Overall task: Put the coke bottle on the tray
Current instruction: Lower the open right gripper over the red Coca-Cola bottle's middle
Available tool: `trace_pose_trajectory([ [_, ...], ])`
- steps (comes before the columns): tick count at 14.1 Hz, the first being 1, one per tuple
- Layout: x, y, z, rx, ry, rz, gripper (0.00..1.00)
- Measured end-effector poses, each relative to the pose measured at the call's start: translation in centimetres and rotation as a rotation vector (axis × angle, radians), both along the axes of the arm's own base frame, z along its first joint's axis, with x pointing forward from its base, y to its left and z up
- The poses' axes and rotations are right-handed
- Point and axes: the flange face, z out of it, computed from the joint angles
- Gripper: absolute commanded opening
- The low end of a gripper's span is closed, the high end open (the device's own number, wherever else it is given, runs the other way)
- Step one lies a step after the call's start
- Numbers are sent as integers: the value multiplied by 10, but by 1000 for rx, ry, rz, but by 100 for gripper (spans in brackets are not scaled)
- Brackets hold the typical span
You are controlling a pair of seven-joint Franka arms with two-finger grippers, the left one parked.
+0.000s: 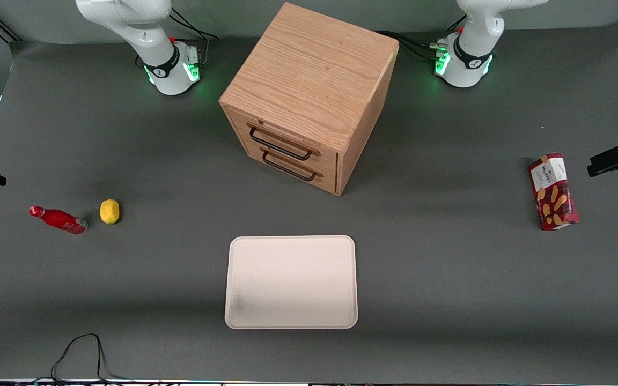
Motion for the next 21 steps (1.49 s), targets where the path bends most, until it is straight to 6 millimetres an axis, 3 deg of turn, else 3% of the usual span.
trace_pose_trajectory([
  [6, -11, 3, -52, -6, -45, -5, 100],
  [11, -3, 11, -85, 19, -30, 13, 100],
  [15, 6, 21, -103, 7, -13, 34, 100],
  [21, 19, 21, -119, -16, 7, 94, 100],
])
